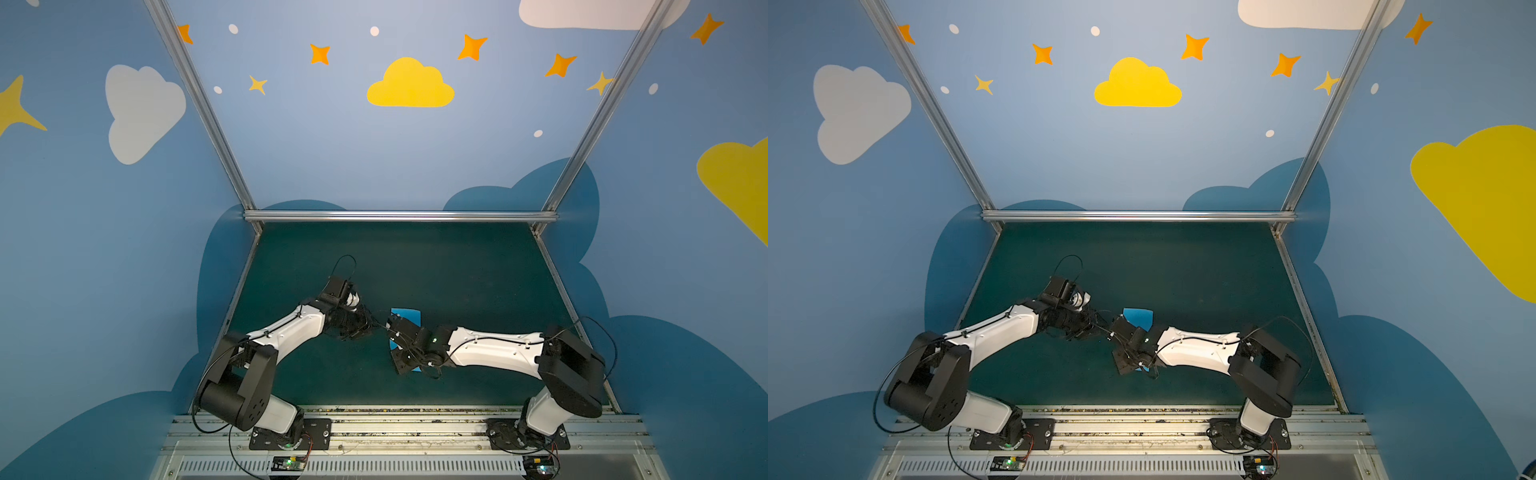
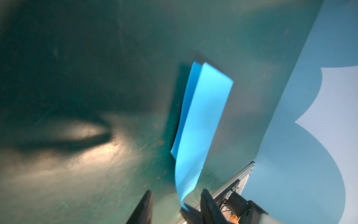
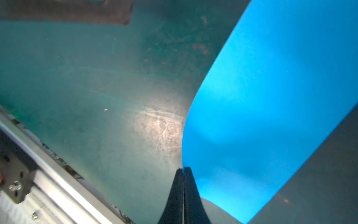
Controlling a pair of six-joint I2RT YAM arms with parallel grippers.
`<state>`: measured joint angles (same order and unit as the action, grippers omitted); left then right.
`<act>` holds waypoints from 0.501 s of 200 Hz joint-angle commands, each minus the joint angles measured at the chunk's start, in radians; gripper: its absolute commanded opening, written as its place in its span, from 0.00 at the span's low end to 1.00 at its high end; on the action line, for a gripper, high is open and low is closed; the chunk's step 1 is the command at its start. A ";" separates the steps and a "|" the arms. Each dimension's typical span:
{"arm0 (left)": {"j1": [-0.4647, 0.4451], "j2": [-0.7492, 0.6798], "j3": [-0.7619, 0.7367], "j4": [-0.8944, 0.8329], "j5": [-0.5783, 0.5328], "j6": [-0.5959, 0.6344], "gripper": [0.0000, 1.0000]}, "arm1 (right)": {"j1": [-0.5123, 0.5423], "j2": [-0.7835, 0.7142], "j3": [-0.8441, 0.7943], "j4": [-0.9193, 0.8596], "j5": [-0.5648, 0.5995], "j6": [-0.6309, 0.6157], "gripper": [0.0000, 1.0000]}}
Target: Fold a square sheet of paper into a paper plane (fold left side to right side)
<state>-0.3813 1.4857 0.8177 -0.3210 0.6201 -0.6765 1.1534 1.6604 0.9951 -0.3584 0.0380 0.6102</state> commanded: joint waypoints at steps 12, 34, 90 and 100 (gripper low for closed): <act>-0.005 0.075 0.088 -0.014 0.016 0.036 0.30 | 0.005 -0.046 -0.025 0.040 -0.049 0.026 0.00; -0.024 0.146 0.146 -0.001 0.037 0.037 0.22 | 0.008 -0.061 -0.042 0.050 -0.056 0.036 0.00; -0.121 0.378 0.334 0.003 0.064 0.043 0.15 | 0.012 -0.086 -0.074 0.065 -0.067 0.049 0.00; -0.139 0.414 0.363 -0.006 0.063 0.049 0.14 | 0.012 -0.087 -0.079 0.067 -0.069 0.051 0.00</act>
<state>-0.4843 1.8313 1.1217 -0.3115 0.6647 -0.6476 1.1603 1.6035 0.9348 -0.3035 -0.0219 0.6498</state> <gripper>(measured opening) 0.150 0.047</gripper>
